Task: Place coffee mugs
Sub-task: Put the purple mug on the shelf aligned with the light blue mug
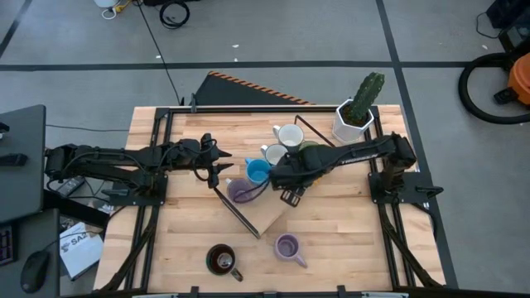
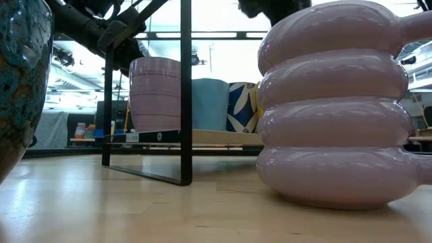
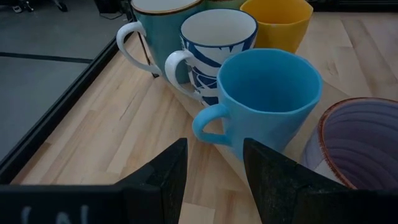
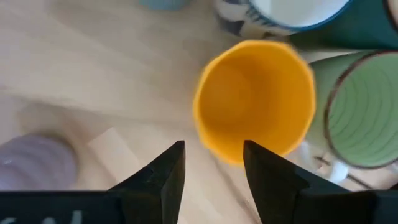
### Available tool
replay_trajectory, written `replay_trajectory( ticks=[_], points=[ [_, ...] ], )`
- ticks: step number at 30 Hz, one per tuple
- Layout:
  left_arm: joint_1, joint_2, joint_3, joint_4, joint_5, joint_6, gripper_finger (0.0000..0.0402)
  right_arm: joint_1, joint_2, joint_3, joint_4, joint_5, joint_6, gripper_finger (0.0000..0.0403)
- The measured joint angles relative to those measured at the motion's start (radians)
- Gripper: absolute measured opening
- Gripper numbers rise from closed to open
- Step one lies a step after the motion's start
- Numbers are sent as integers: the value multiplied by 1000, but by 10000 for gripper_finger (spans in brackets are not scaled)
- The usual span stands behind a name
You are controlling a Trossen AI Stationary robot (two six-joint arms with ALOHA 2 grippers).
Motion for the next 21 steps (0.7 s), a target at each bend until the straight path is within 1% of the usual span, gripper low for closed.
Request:
replay_trajectory(
  ticks=[11,17,21],
  points=[
    [0,0,0,1,0,-1,162,152,0,0,40,-31,141,170],
    [0,0,0,2,0,-2,162,231,39,1,170,-83,212,161],
    [0,0,0,6,0,-2,162,266,72,0,217,-130,259,149]
  ],
)
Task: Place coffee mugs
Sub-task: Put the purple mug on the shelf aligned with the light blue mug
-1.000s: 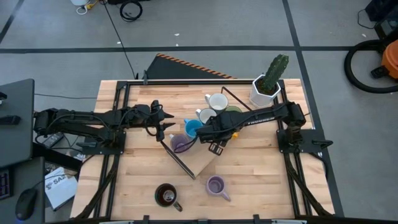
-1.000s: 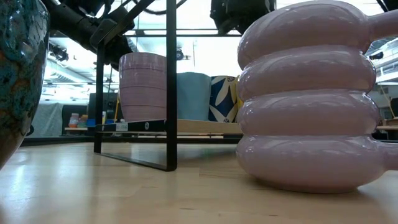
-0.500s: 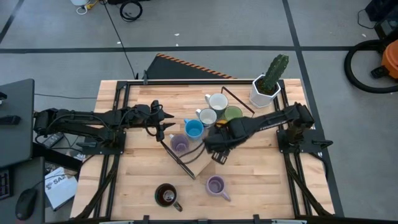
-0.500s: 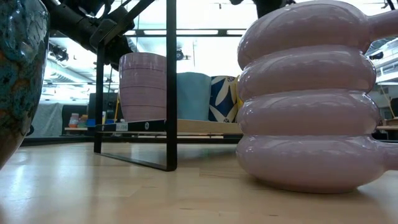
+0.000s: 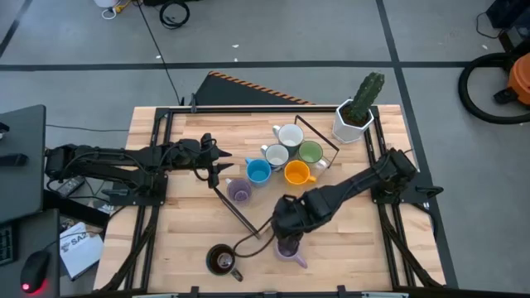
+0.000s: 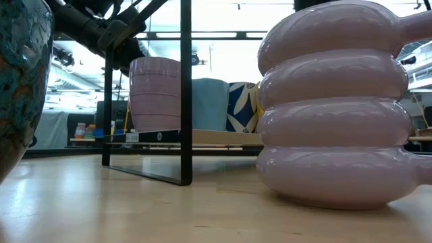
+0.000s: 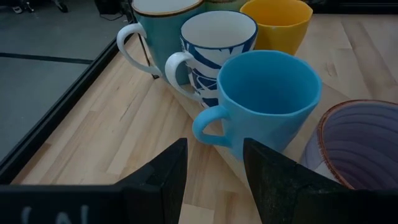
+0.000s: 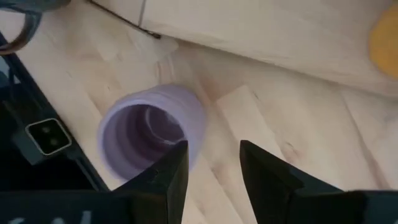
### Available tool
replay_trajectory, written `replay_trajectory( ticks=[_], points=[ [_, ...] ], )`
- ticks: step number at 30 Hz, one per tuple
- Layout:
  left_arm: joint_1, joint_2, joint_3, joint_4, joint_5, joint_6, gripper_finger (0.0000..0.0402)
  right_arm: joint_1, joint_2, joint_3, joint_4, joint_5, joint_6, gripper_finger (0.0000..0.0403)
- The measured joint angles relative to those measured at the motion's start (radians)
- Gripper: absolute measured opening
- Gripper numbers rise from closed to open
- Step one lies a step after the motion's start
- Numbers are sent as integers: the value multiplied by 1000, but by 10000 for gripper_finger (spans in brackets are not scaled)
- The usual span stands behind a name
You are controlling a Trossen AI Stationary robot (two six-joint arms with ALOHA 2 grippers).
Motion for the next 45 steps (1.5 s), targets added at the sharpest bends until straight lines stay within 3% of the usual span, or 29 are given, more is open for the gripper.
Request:
replay_trajectory(
  ticks=[29,33,45],
  points=[
    [10,0,0,8,-3,-17,162,120,130,204,55,95,87,136],
    [10,0,0,4,-3,-23,162,140,153,204,52,89,50,136],
    [10,0,0,-6,-3,-45,162,183,151,204,55,203,-112,136]
  ],
)
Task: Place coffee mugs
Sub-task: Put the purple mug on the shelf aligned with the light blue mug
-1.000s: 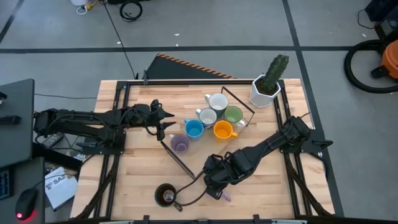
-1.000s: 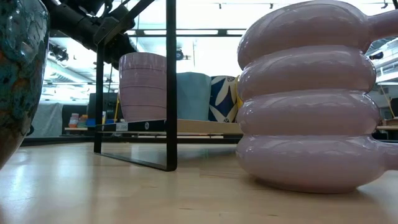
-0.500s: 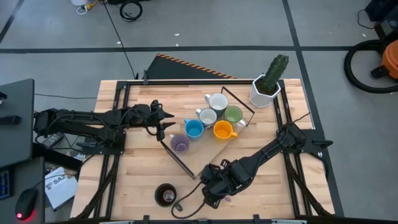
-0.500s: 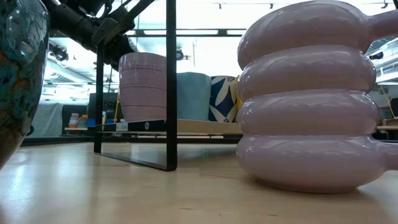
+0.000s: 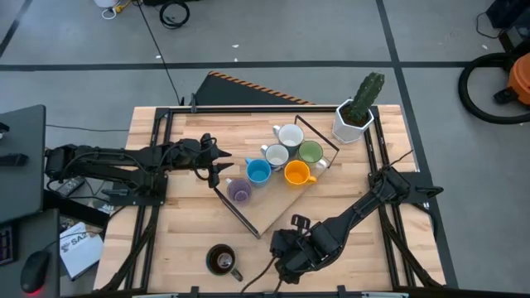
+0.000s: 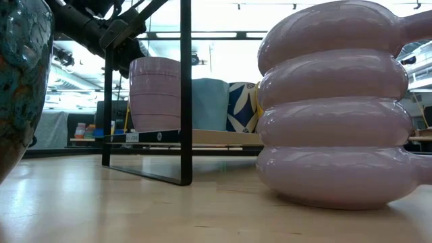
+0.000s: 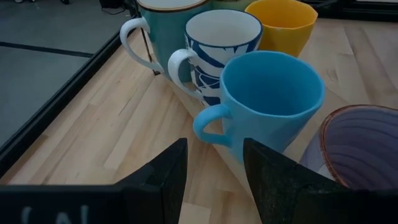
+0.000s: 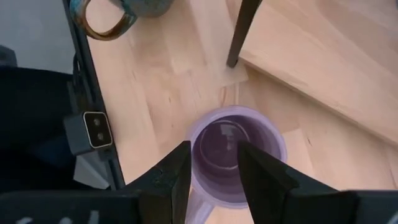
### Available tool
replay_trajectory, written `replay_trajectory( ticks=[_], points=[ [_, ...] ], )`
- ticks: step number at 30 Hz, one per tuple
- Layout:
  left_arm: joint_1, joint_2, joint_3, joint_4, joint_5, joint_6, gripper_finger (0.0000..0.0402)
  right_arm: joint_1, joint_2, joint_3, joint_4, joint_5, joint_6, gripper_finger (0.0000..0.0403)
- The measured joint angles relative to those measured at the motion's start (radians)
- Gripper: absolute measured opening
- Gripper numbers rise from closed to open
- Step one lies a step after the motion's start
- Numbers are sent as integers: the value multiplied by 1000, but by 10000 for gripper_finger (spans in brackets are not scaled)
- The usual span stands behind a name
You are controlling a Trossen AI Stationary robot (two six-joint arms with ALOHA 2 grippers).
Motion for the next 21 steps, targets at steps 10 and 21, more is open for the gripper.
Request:
replay_trajectory(
  ticks=[10,21],
  points=[
    [0,0,0,0,0,-20,162,10,0,-3,8,12,-70,164],
    [0,0,0,-27,0,-18,162,-5,0,-4,26,-65,-69,212]
  ],
)
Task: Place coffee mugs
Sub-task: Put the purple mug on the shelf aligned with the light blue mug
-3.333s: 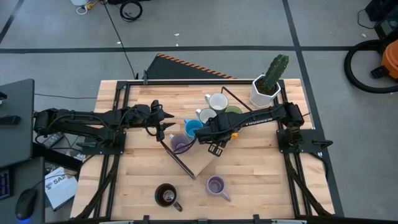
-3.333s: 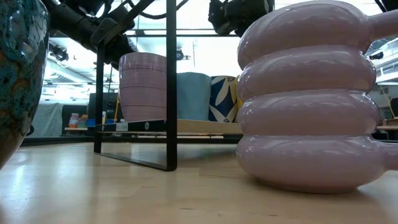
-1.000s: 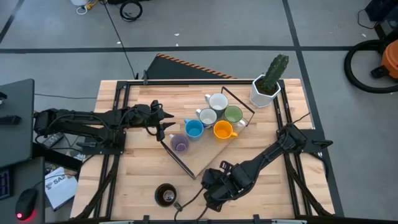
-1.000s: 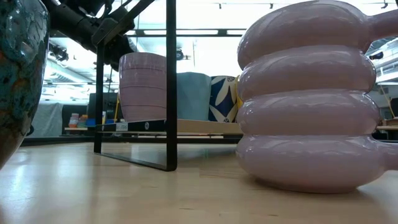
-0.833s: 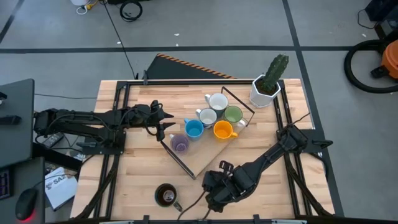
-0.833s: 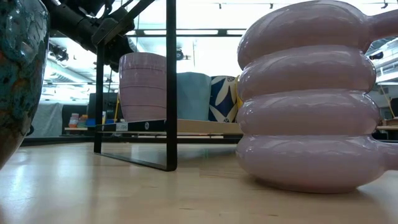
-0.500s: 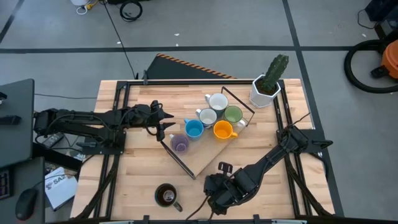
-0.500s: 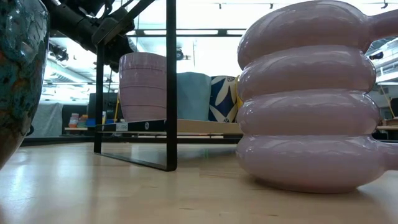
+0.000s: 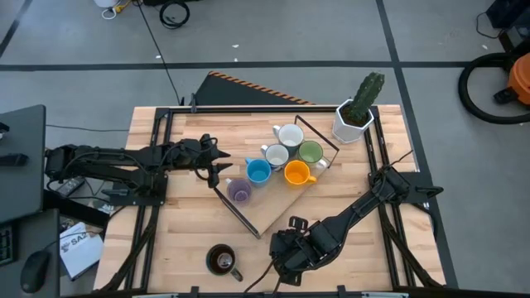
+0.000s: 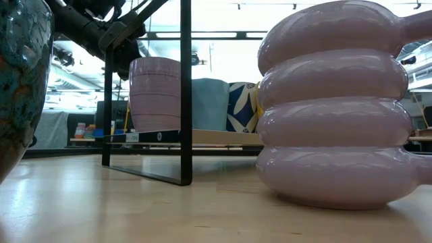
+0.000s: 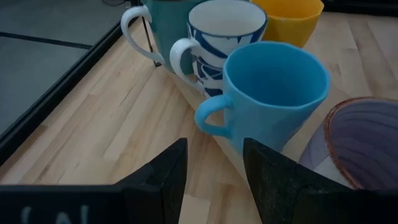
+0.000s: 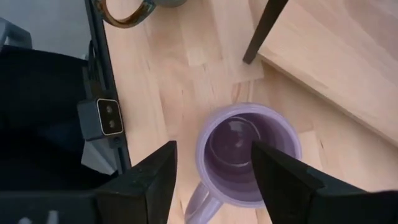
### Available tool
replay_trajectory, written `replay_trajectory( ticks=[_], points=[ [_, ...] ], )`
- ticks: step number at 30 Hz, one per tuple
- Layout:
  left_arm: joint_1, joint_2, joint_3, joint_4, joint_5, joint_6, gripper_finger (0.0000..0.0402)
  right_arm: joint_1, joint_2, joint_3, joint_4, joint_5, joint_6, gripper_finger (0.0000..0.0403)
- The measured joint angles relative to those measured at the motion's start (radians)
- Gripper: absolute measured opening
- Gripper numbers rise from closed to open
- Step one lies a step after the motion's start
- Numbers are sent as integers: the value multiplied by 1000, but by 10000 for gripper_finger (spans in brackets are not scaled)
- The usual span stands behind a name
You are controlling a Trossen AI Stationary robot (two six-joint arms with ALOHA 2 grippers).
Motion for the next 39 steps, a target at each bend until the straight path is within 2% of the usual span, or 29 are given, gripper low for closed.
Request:
replay_trajectory(
  ticks=[12,20,39],
  points=[
    [0,0,0,-26,0,-6,162,25,0,-12,12,64,-29,201],
    [0,0,0,-32,0,-6,162,25,2,-54,36,47,-30,201],
    [0,0,0,-32,0,-6,162,28,2,-57,52,21,-48,201]
  ],
)
